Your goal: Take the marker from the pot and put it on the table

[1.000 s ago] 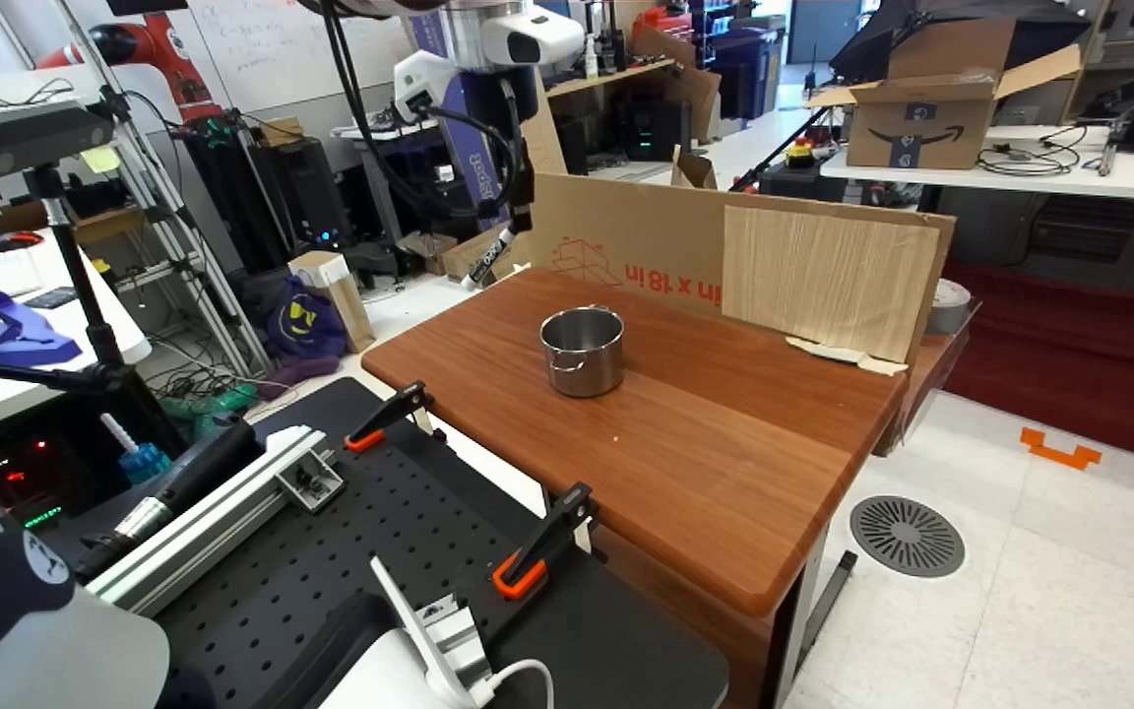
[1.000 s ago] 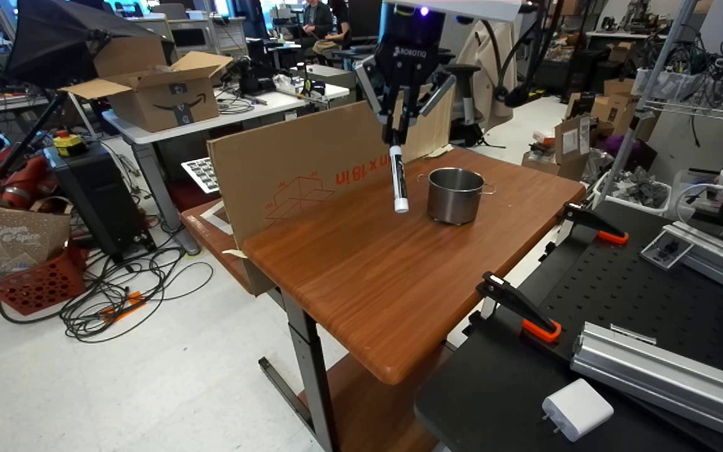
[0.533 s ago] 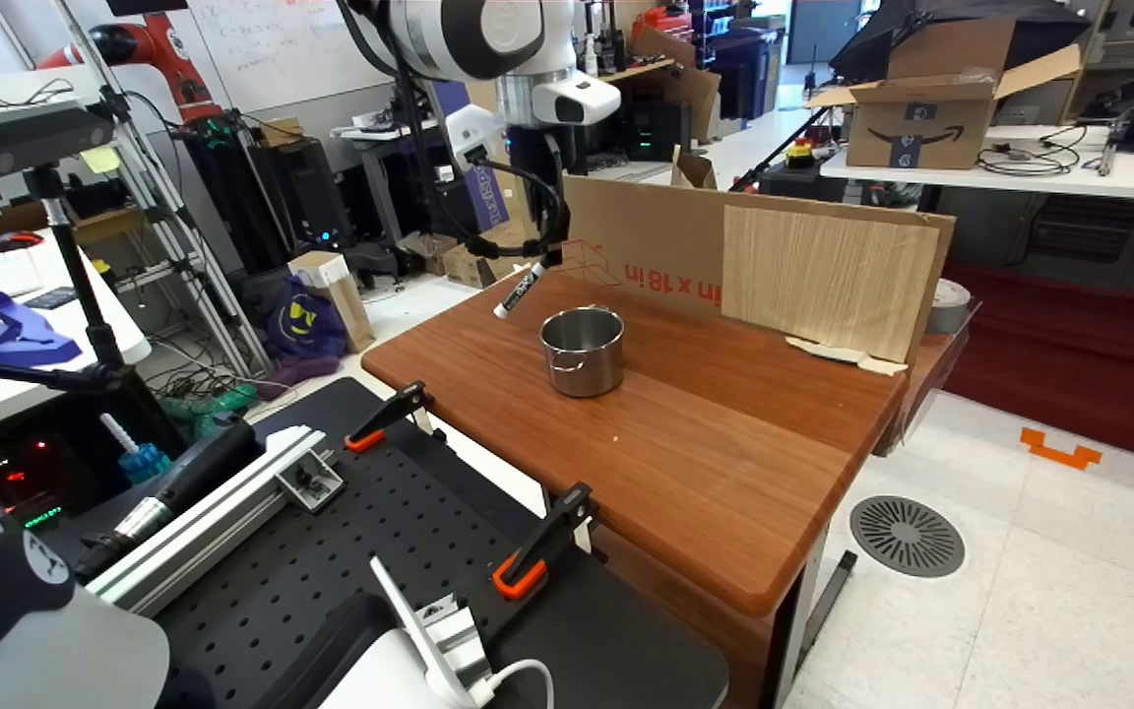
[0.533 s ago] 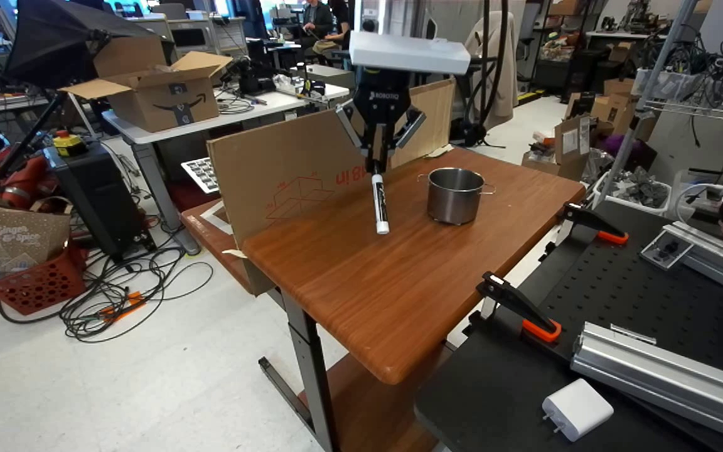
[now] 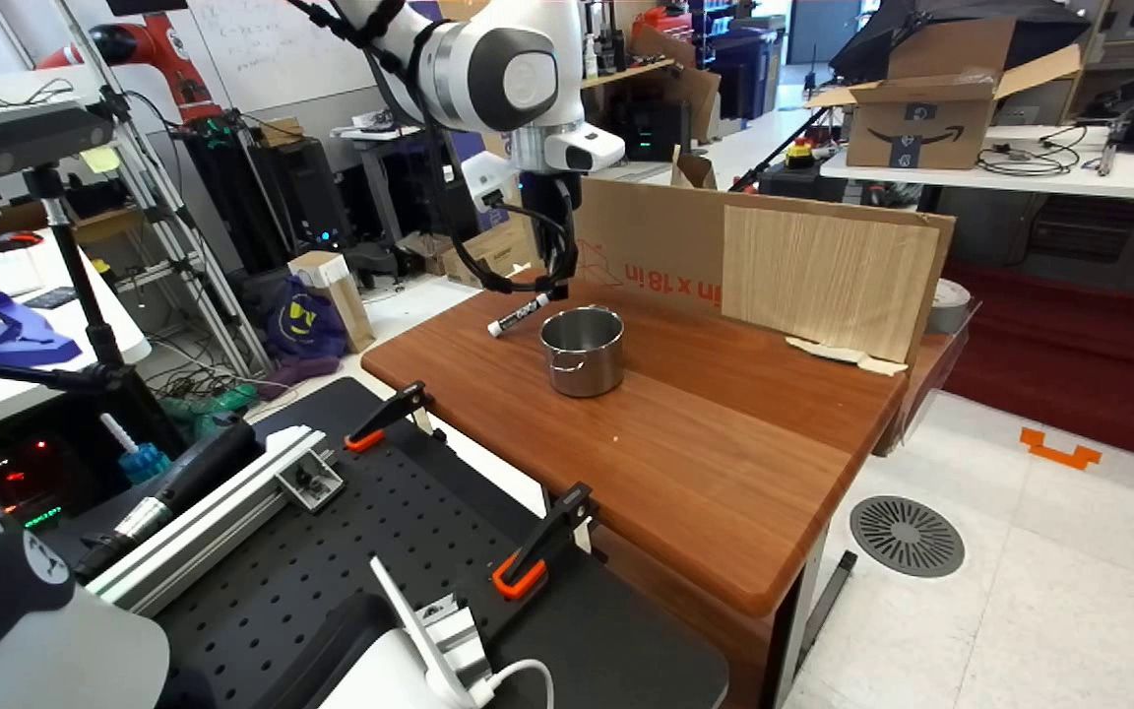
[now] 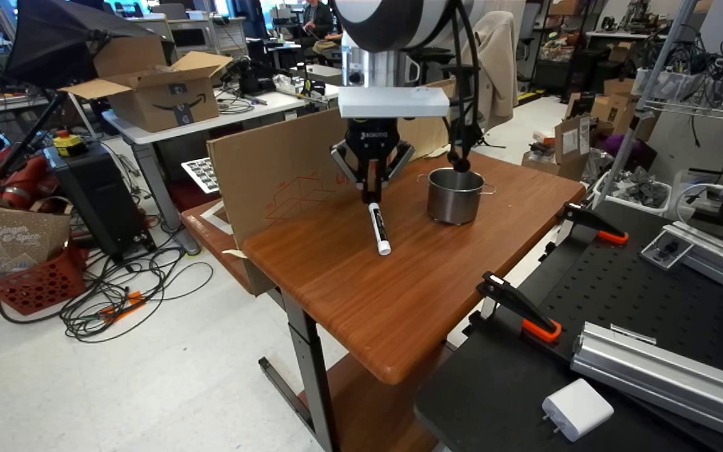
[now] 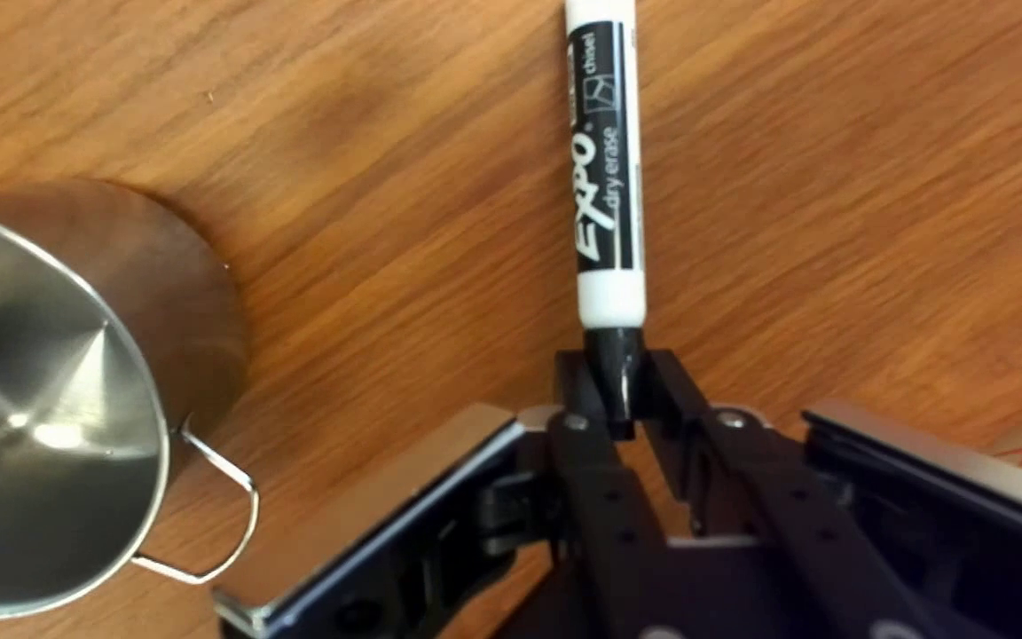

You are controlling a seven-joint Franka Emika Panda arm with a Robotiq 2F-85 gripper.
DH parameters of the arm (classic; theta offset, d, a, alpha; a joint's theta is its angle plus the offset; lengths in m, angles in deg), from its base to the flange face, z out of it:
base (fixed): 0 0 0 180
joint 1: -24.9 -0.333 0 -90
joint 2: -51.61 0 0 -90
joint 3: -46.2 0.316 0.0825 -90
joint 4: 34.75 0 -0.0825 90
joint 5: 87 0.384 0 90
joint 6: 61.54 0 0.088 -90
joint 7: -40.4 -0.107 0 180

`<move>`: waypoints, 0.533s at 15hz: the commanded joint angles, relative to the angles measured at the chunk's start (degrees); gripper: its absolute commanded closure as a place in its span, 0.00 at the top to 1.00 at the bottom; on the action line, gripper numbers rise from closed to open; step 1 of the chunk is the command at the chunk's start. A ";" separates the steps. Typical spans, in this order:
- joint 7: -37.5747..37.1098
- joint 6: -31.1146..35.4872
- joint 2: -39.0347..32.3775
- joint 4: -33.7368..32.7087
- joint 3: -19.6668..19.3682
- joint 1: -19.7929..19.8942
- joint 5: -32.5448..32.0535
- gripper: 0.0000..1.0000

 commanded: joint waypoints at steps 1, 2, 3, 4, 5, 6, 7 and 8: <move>-1.56 -0.03 -3.22 -2.69 -1.80 -2.09 -1.35 0.05; -1.69 0.11 -3.95 -3.04 -2.02 -2.42 -1.40 0.05; -1.69 0.09 -4.72 -3.43 -2.11 -2.64 -1.37 0.05; -1.69 0.10 -5.44 -3.84 -2.17 -2.81 -1.29 0.05; -1.76 0.01 -6.07 -4.20 -2.32 -3.05 -1.31 0.05; -1.81 -0.01 -6.60 -4.50 -2.50 -3.29 -1.34 0.05; -1.94 -0.11 -7.08 -4.80 -2.68 -3.55 -1.34 0.05; -2.06 -0.21 -6.99 -5.00 -2.81 -3.70 -1.32 0.11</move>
